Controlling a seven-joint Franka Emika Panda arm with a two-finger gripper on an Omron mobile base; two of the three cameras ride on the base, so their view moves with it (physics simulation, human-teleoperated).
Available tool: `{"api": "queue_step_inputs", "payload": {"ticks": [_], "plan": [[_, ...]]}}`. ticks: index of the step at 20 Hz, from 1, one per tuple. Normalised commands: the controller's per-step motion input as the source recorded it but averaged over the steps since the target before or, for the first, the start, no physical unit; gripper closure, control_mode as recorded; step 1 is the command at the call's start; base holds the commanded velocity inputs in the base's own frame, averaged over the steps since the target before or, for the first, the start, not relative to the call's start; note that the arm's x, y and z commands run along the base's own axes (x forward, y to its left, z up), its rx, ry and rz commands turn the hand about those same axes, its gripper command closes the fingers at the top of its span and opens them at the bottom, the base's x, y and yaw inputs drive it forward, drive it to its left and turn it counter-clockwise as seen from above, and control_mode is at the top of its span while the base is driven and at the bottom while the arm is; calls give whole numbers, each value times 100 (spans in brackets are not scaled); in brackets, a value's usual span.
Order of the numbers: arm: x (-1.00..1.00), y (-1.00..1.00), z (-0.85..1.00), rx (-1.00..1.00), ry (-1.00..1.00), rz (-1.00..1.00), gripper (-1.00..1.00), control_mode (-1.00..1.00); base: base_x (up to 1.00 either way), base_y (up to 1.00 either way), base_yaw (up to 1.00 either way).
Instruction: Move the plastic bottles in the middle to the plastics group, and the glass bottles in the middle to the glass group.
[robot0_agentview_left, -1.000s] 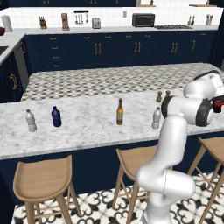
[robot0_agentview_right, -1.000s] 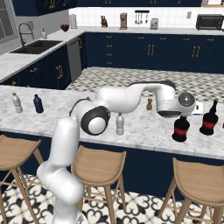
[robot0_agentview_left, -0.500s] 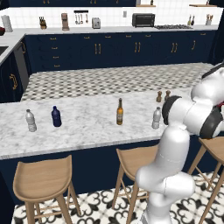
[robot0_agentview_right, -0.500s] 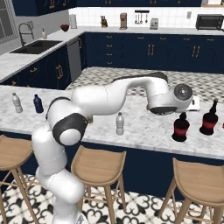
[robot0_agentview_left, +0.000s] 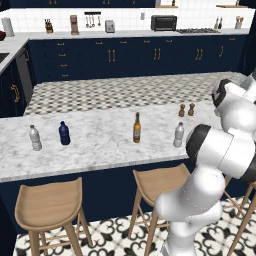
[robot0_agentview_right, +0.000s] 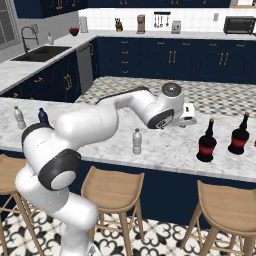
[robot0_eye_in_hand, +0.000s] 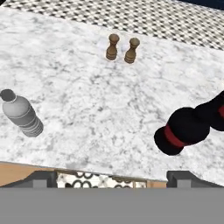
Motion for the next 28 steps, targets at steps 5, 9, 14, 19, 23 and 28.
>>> {"api": "queue_step_inputs", "payload": {"ticks": [5, 9, 14, 19, 23, 28], "plan": [[33, 100, -6, -1, 35, 5, -100, -100, 0, 0, 0], [38, 82, -45, 3, 22, 1, -100, -100, 0, 0, 0], [42, 19, -56, 24, -2, -1, -100, -100, 0, 0, 0], [52, 12, -8, 7, -6, -13, -100, -100, 0, 0, 0], [67, 40, 0, -2, 0, -11, -100, -100, 0, 0, 0], [39, 9, -20, -1, 0, -4, -100, -100, 0, 0, 0]]}}
